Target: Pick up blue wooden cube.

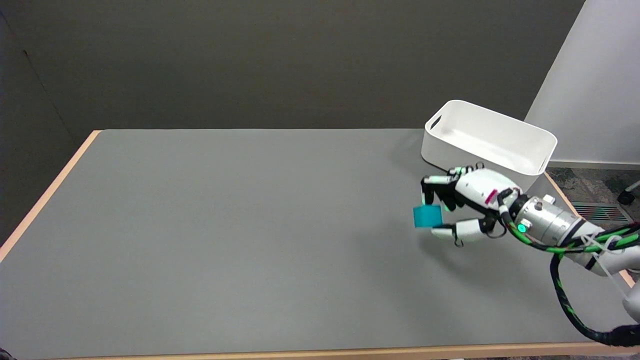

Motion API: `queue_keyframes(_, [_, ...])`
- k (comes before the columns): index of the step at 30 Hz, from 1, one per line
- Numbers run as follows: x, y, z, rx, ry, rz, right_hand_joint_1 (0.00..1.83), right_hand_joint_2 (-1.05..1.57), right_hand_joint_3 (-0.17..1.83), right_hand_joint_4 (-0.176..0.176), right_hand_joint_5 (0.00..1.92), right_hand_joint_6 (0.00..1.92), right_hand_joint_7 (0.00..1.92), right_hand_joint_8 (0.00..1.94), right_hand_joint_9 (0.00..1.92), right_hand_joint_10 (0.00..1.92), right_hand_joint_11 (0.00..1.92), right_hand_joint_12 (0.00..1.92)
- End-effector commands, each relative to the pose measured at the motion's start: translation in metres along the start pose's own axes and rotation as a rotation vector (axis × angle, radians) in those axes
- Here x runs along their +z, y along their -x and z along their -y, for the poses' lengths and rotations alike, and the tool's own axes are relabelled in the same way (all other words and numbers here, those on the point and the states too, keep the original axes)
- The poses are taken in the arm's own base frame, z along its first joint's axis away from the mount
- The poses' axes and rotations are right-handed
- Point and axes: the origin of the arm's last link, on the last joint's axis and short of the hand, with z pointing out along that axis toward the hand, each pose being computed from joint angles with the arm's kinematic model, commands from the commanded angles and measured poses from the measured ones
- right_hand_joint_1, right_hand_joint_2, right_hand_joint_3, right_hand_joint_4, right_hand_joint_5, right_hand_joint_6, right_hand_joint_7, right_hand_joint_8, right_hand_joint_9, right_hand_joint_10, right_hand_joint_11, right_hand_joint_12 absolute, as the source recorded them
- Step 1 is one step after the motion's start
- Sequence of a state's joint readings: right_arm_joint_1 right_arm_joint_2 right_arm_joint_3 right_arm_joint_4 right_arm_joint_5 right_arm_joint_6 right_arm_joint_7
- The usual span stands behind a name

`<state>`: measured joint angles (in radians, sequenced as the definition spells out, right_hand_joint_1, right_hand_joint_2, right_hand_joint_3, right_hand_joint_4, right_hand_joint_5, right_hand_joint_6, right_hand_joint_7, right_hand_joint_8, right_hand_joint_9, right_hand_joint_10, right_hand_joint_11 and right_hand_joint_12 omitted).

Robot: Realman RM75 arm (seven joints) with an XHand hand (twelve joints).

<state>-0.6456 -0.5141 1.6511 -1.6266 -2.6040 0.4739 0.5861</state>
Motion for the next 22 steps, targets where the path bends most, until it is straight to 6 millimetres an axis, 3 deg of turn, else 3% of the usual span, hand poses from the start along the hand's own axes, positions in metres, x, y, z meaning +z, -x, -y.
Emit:
queue_keyframes(1, [0.037,-0.063,0.001,0.009,0.06,-0.313,0.88,1.01,0.59,0.14,0.68,1.59,0.87,1.76,0.87,1.9,0.4,1.92])
queue_keyframes(6, [0.056,-0.093,-0.005,-0.044,0.122,-0.445,0.88,1.01,0.59,0.137,0.68,1.59,0.87,1.77,0.87,1.92,0.39,1.92])
queue_keyframes(12, [0.082,-0.119,-0.031,-0.126,0.223,-0.519,0.89,1.0,0.59,0.137,0.69,1.58,0.87,1.77,0.88,1.92,0.37,1.92])
queue_keyframes(15, [0.094,-0.129,-0.053,-0.126,0.289,-0.532,0.91,1.01,0.57,0.099,0.69,1.57,0.86,1.77,0.89,1.92,0.33,1.92])
queue_keyframes(18, [0.107,-0.141,-0.069,-0.129,0.34,-0.544,0.91,1.02,0.57,0.093,0.69,1.56,0.85,1.77,0.89,1.92,0.3,1.92])
queue_keyframes(22, [0.12,-0.139,-0.103,-0.145,0.44,-0.5,0.92,1.02,0.56,0.082,0.69,1.56,0.85,1.77,0.88,1.92,0.28,1.92])
